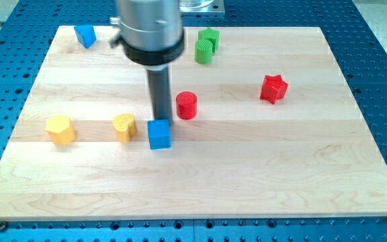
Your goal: Push the red circle into the red star
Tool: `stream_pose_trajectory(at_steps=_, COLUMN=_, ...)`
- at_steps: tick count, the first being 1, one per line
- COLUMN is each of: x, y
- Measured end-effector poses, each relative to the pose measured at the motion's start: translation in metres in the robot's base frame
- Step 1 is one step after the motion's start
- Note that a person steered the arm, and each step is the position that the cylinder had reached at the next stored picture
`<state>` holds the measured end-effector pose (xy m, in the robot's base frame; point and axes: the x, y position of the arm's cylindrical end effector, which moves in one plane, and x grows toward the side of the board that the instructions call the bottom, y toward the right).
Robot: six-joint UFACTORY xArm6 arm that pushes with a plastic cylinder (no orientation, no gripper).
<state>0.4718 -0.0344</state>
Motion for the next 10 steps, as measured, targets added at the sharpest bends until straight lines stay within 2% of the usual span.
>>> stream_pose_trajectory(at_steps=1, x=0.010, y=0.031)
stream_pose_trajectory(at_steps=2, x=-0.009, y=-0.007)
stream_pose_trajectory(at_steps=3, x=-0.038, y=0.025)
stream_pose_trajectory(at_steps=4, x=-0.041, y=0.073)
stream_pose_trajectory(at_steps=5, x=-0.057, y=0.006)
stream_pose_trajectory(at_steps=7, x=-0.070, y=0.089)
stream_pose_trajectory(at_steps=8, x=-0.060, y=0.066)
stream_pose_trajectory(at_steps=10, x=-0.072, y=0.125)
